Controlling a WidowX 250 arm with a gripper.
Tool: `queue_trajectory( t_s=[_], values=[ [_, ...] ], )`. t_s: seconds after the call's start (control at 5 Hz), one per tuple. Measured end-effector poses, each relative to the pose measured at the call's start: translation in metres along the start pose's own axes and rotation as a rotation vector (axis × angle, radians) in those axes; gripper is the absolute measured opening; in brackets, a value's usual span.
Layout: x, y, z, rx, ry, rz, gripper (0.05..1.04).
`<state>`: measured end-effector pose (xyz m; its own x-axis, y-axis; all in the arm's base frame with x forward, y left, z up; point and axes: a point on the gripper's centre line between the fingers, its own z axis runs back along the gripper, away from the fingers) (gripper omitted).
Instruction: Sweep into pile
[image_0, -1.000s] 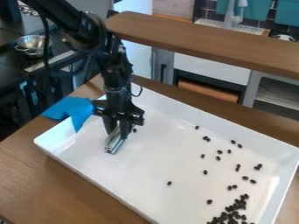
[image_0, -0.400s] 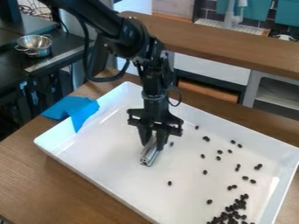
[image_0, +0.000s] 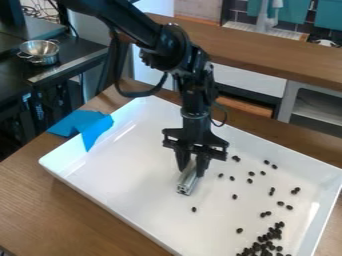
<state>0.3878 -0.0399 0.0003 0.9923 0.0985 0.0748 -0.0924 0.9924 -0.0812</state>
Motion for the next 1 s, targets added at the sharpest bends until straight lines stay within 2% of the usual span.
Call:
queue_trajectory(
  t_s=[0.4,0.8,1.0],
  values=[
    [-0.006,-0.02,-0.004,-0.006,-0.012,-0.032,0.369],
    [-0.019,-0.07,-0.005,-0.049,0.0,-0.083,0.369],
    [-0.021,-0.078,-0.005,-0.075,0.001,-0.101,0.369]
  ],
)
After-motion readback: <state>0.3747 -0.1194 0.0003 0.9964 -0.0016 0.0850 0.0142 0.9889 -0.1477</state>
